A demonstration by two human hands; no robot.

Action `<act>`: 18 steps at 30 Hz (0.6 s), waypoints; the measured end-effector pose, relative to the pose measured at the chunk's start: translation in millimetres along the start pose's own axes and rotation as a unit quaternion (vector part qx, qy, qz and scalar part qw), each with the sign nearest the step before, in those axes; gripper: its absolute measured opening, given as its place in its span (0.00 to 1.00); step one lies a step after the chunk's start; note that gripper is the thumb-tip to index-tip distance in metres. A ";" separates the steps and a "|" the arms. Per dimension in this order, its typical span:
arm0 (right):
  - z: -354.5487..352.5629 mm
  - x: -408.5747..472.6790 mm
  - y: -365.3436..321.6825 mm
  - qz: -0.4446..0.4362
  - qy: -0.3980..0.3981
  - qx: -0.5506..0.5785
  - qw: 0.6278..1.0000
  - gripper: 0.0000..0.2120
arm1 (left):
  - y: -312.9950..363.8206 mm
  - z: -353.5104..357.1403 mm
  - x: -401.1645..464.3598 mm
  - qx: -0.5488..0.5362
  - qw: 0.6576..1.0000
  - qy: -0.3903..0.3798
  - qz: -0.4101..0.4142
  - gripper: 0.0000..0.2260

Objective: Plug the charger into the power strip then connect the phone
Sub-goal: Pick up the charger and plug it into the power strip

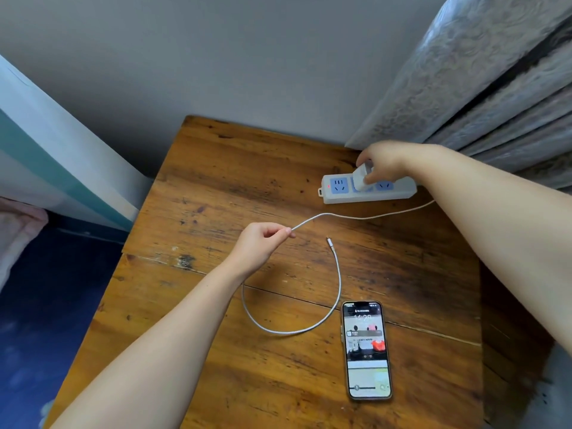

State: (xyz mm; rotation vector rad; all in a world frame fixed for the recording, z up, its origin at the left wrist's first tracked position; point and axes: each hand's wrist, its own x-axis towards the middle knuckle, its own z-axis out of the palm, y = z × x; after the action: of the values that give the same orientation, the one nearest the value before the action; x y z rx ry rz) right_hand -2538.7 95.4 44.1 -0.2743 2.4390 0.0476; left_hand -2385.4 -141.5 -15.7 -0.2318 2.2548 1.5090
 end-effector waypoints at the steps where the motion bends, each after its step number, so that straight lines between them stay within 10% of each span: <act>1: -0.3 1.6 -3.0 -0.002 -0.002 -0.016 1.000 0.25 | 0.0 0.0 0.3 -0.001 1.000 0.004 -0.001 0.09; 18: 5.0 13.7 -27.8 0.014 -0.040 -0.085 0.995 0.24 | -5.3 -7.1 1.5 -0.012 0.999 0.039 -0.014 0.09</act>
State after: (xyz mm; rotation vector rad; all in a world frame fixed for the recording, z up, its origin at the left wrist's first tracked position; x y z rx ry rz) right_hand -2540.1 66.2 32.6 -0.3072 2.3624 0.2752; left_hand -2386.6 -149.9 -18.5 -0.3329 2.2842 1.5377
